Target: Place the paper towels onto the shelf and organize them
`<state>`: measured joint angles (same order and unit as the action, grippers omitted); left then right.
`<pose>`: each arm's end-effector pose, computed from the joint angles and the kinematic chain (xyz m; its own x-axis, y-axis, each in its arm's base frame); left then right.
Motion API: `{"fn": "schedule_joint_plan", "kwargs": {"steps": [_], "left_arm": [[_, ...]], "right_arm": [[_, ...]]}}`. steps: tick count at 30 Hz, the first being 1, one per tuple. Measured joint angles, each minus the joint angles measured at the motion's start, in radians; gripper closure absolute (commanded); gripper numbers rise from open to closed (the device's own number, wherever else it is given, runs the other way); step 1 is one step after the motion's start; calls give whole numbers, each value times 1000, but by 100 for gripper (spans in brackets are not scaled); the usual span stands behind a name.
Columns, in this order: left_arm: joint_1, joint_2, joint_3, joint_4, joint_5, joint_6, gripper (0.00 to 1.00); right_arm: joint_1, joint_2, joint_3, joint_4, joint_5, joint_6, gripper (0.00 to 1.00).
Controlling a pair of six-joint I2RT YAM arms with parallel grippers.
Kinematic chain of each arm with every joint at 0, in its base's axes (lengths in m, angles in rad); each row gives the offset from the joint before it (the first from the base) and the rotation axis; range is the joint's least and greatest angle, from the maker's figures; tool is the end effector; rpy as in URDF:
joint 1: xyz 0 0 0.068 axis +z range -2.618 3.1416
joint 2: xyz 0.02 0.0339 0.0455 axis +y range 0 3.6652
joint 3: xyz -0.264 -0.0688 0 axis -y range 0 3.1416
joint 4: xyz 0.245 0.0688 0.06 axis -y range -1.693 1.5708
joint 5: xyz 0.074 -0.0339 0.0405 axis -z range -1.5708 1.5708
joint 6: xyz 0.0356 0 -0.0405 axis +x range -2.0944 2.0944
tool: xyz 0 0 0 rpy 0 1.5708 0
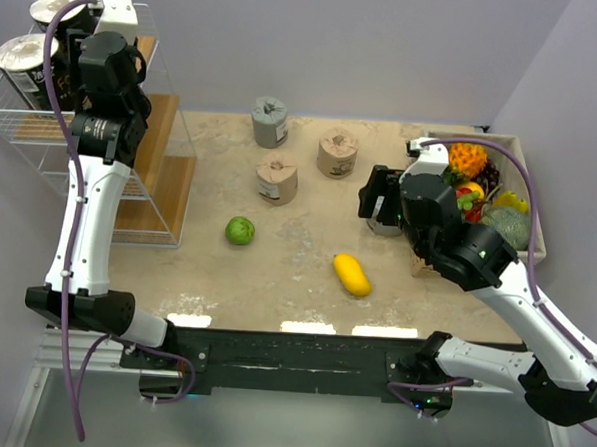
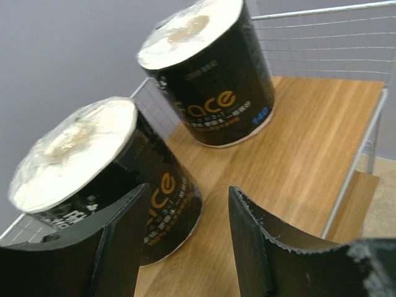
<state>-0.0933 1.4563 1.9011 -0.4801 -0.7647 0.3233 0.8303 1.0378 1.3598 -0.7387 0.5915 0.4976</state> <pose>0.2859 -0.0020 0.5318 -0.2308 0.2518 -0.9398 -0.5783 0.7413 0.3407 0.1455 0.1298 0.4334 -0.3682 0.1844 -0.9113 -0.1058 0.9654 0.2382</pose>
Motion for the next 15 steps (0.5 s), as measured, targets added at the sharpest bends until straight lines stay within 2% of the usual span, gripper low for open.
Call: {"fn": "schedule_joint_plan", "kwargs": {"steps": [6,11,15], "left_arm": [[-1,-6,-3,-18,164,-32,41],[-10,-28,16,-45,364,-89,40],[-71,-60,27,-72,487,-131,38]], "right_arm": [[0,5,0,6,-9,0,24],[0,7,0,15,-11,0,24],[0,13,-1,16,-11,0,24]]}}
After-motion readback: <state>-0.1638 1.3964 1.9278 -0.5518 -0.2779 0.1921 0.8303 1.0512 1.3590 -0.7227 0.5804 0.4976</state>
